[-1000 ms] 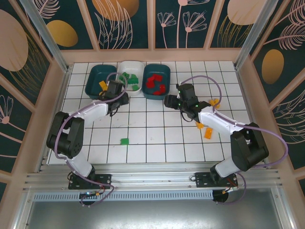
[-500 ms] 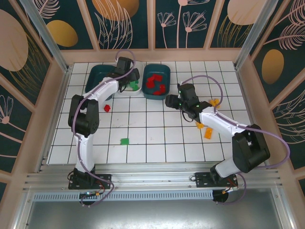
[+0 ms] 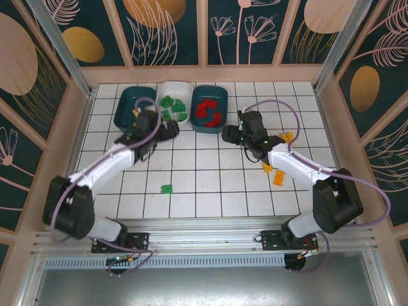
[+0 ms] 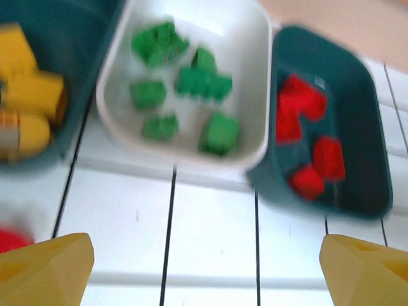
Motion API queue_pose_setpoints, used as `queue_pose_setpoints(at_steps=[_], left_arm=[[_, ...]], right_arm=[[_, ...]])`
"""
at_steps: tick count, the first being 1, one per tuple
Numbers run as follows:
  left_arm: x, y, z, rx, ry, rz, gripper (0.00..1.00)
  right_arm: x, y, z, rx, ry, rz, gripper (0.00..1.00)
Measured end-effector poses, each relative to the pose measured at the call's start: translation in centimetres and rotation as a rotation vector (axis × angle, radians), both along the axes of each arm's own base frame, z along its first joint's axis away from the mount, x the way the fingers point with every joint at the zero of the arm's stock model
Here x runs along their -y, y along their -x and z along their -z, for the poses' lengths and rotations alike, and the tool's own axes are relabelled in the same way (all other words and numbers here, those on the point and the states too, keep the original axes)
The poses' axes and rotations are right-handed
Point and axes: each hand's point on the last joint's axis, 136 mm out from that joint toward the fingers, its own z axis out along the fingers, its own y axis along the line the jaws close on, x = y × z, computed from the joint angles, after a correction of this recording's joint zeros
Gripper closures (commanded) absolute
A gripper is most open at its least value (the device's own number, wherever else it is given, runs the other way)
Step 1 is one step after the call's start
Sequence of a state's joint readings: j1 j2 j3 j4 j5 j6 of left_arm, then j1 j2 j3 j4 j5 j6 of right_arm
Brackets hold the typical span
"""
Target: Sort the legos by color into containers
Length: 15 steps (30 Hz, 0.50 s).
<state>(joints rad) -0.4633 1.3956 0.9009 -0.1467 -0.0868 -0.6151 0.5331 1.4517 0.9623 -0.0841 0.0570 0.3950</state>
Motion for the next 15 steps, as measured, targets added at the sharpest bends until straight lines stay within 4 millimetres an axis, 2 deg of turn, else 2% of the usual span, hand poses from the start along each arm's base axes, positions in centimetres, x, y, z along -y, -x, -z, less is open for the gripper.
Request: queue_pose_setpoints(at_steps=[3, 6, 9, 12, 15], left_arm=[[2.1, 6.8, 4.7, -0.117, -0.005, 0.092, 0.12], [1.5, 12.0, 7.7, -0.214, -0.002, 0.119, 0.13], [0.7, 14.2, 8.1, -0.248, 0.014, 0.101, 0.15], [0.9, 15.0, 7.9, -0.257, 0.031, 0.100, 0.15], [1.4, 15.8, 8.5, -0.284, 0.018, 0.118, 0.16]], right_arm=[[0.0, -0.2, 0.3, -0.005, -0.002, 0.010, 0.34], [0.1, -0.5, 0.0, 0.008, -0.016, 0.033, 0.34], [0.1, -0.7, -0.1, 0.016, -0.031, 0.046, 0.33], [0.2, -0.5, 0.5, 0.006, -0.042, 0.057, 0.33], [0.5, -0.2, 1.2, -0.009, -0.038, 0.065, 0.33]])
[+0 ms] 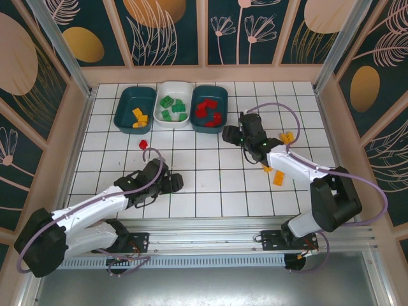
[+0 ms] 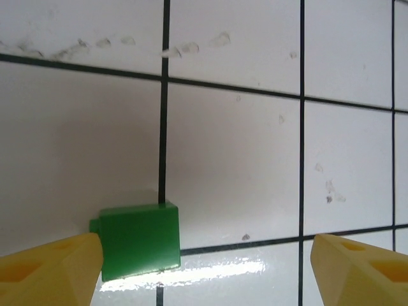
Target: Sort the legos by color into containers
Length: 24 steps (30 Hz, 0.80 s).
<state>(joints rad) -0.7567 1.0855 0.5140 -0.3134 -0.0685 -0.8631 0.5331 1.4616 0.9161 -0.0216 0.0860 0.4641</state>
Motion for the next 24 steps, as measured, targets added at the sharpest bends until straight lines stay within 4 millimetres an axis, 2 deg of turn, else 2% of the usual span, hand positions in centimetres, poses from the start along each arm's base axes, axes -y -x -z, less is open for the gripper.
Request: queue_pose_setpoints(at_steps=[2, 5, 8, 14, 18, 21, 24], left_arm=[[-0.1, 0.5, 0.9, -0.022, -0.038, 0.005, 0.17], [-1.4, 0.8, 2.1, -0.047, -0.123, -0.012, 0.18], [-1.8, 0.6, 2.3, -0.036, -0.148, -0.026, 0.20], [-2.1, 0.6, 4.7, -0.085, -0.225, -0.014, 0.30], [-2.3, 0.3, 4.8, -0.073, -0.256, -0.009, 0.42], [-2.9, 0.2, 5.1, -0.069, -0.291, -0.008, 0.57], [-2.7, -0.1, 4.9, -0.058, -0.302, -0.003, 0.61]], right_arm=[[0.1, 0.1, 0.2, -0.005, -0.001, 0.007, 0.33], [0.3, 0.2, 0.5, -0.009, 0.002, 0.014, 0.33], [0.6, 0.2, 0.7, -0.009, 0.010, 0.023, 0.33], [0.6, 0.2, 0.7, -0.008, 0.011, 0.024, 0.33], [0.6, 0.2, 0.6, -0.007, 0.011, 0.024, 0.33], [0.6, 0.2, 0.6, -0.005, 0.012, 0.027, 0.33], [0.6, 0.2, 0.6, -0.005, 0.012, 0.027, 0.34]])
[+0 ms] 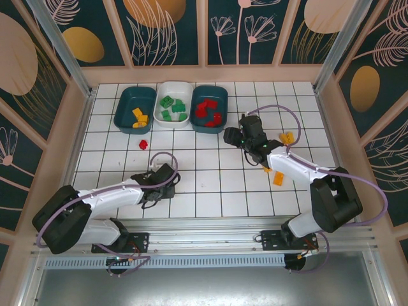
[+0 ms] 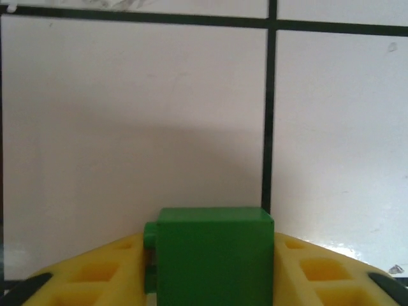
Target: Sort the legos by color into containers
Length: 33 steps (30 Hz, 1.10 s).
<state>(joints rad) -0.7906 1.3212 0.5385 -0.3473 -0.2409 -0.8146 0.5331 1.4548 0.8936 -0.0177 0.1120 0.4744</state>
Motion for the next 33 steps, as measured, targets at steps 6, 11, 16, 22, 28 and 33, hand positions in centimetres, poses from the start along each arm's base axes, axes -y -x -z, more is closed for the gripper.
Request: queue_pose_setpoints(at_steps=[6, 11, 16, 22, 28, 33], left_arm=[[0.6, -0.7, -0.6, 0.020, 0.009, 0.006, 0.71], [2.4, -4.2, -4.9, 0.152, 0.030, 0.001, 0.76], [4.1, -10.6, -12.5, 0.348, 0.117, -0.046, 0.77], [1.7, -21.6, -14.3, 0.393, 0.186, -0.183, 0.79], [1.3, -32.6, -12.1, 0.372, 0.246, -0.224, 0.71], [2.1, -37.4, -10.2, 0.339, 0.254, -0.195, 0.41]], right_arm=[[0.0, 0.0, 0.0, 0.000, 0.001, 0.001, 0.34], [0.2, 0.1, -0.3, 0.008, -0.001, 0.003, 0.34], [0.7, 0.6, -1.0, 0.019, -0.004, 0.007, 0.34], [3.1, 0.4, -0.8, 0.015, 0.006, 0.060, 0.34], [7.4, -1.0, -0.4, 0.002, 0.016, 0.157, 0.33], [9.5, -1.3, 0.3, -0.023, 0.029, 0.204, 0.27]])
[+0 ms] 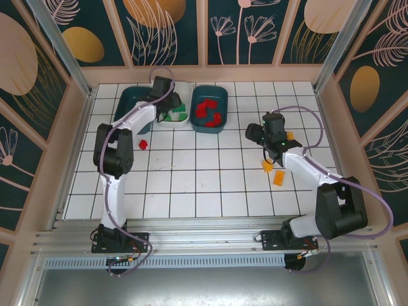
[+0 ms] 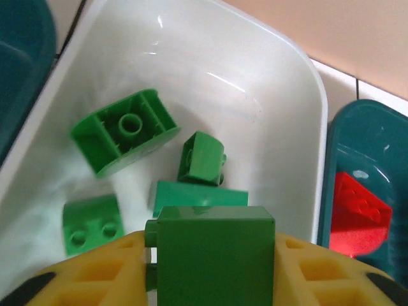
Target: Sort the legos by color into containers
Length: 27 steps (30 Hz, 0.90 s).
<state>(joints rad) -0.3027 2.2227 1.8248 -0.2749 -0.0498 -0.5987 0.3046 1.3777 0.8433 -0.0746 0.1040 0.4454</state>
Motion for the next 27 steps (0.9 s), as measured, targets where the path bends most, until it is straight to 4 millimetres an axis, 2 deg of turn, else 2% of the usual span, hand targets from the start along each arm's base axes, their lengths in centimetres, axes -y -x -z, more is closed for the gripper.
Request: queue_pose_setpoints(at_steps=[3, 6, 9, 11, 12, 17, 20, 22, 25, 27], left_arm=[[0.6, -0.7, -0.3, -0.006, -0.008, 0.031, 0.24], [0.9, -0.7, -1.5, 0.007, -0.010, 0.050, 0.16], [0.8, 0.7, -2.5, 0.013, -0.002, 0.065, 0.06], [0.3, 3.0, -3.0, 0.016, 0.021, 0.069, 0.02], [0.1, 4.8, -3.3, 0.015, 0.042, 0.074, 0.01], [-0.4, 11.9, -4.3, 0.062, 0.177, 0.102, 0.02], [-0.4, 15.1, -2.7, 0.051, 0.237, 0.124, 0.02], [-0.5, 17.4, -0.5, 0.008, 0.259, 0.134, 0.02], [-0.7, 20.2, 2.1, -0.059, 0.278, 0.145, 0.02], [-0.8, 21.4, 2.8, -0.078, 0.289, 0.150, 0.02]], right_arm=[[0.9, 0.1, 0.4, -0.016, 0.009, 0.023, 0.25], [1.8, 0.6, 1.3, -0.043, 0.026, 0.050, 0.23], [3.2, 1.5, 2.5, -0.080, 0.051, 0.086, 0.22], [4.5, 2.0, 3.1, -0.099, 0.068, 0.123, 0.21], [5.4, 2.1, 3.4, -0.108, 0.076, 0.150, 0.20], [10.1, 2.1, 4.3, -0.135, 0.114, 0.288, 0.20], [12.0, 1.8, 5.7, -0.179, 0.142, 0.338, 0.21], [12.9, 1.1, 6.4, -0.206, 0.152, 0.360, 0.22], [14.6, -0.3, 6.7, -0.217, 0.142, 0.395, 0.29], [15.9, -0.8, 6.8, -0.210, 0.117, 0.419, 0.34]])
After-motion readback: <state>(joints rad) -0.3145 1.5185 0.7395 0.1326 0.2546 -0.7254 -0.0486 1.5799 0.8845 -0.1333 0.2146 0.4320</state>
